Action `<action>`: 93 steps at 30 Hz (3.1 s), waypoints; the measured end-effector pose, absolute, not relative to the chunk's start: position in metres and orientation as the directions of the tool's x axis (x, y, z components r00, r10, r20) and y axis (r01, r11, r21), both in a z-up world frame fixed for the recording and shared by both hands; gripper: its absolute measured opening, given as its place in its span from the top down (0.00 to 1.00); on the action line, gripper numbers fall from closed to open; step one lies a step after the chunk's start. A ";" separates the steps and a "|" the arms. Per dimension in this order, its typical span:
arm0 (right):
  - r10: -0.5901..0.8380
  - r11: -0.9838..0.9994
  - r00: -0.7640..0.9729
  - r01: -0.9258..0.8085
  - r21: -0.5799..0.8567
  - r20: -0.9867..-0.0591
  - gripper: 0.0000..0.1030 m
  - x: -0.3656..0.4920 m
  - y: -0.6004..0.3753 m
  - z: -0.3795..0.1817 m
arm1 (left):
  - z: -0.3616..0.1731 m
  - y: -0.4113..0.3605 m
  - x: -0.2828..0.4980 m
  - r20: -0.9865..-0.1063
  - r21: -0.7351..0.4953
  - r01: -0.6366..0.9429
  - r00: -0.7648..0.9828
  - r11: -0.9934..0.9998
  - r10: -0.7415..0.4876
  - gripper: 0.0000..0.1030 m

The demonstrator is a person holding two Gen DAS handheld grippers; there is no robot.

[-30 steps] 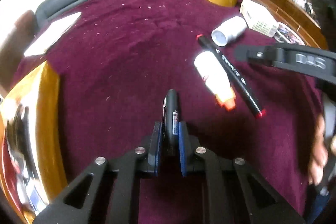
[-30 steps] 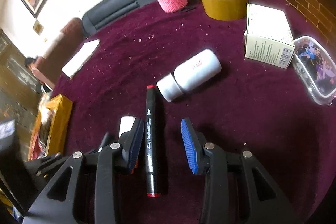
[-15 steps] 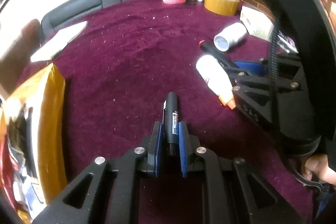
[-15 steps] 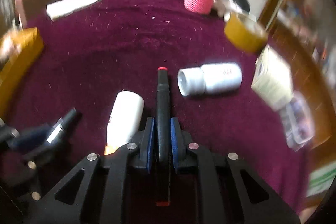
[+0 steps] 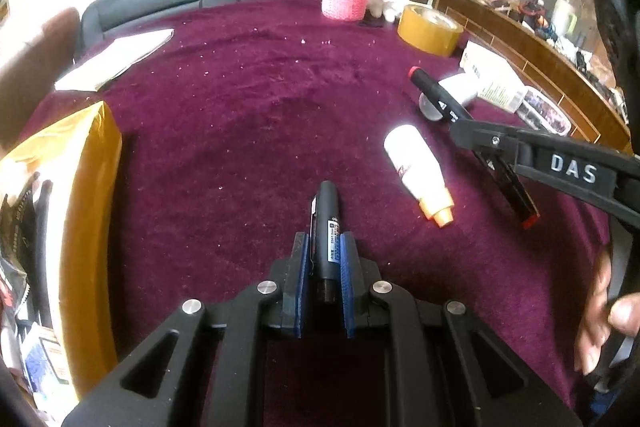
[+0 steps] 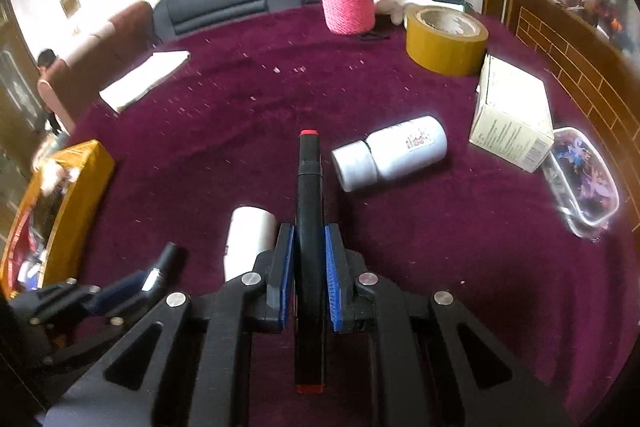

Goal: Organize objects
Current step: 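Grasp a black marker with the left gripper while the right grasps another black marker, then carry both black markers over the tray, then lower the markers into the tray and open both grippers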

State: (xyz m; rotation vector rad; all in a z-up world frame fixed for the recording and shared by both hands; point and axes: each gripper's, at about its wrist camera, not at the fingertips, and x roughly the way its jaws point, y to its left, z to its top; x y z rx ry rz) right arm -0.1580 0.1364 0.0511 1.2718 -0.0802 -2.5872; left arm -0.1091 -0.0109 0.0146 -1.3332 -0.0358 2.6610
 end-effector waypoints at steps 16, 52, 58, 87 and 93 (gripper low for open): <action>-0.348 -0.935 -0.574 0.266 0.233 -0.741 0.89 -0.153 0.121 0.055 | 0.039 -0.019 -0.099 -0.736 -0.118 -0.102 -0.659 -0.988 0.156 0.89; -0.569 -0.786 -0.343 0.494 0.372 -0.747 0.88 -0.116 -0.108 0.068 | 0.050 -0.282 0.072 -0.713 -0.284 0.267 -0.701 -0.921 0.017 0.88; -0.501 -0.830 -0.342 0.450 0.329 -0.795 0.88 -0.141 -0.136 0.048 | 0.037 -0.296 0.071 -0.722 -0.306 0.263 -0.691 -0.915 0.043 0.88; -0.463 -0.838 -0.328 0.465 0.287 -0.823 0.86 -0.148 -0.152 0.047 | 0.041 -0.288 0.079 -0.733 -0.258 0.256 -0.680 -0.932 0.016 0.62; -0.513 -0.822 -0.353 0.465 0.329 -0.782 0.86 -0.131 -0.121 0.064 | 0.051 -0.277 0.081 -0.725 -0.249 0.243 -0.689 -0.938 0.014 0.62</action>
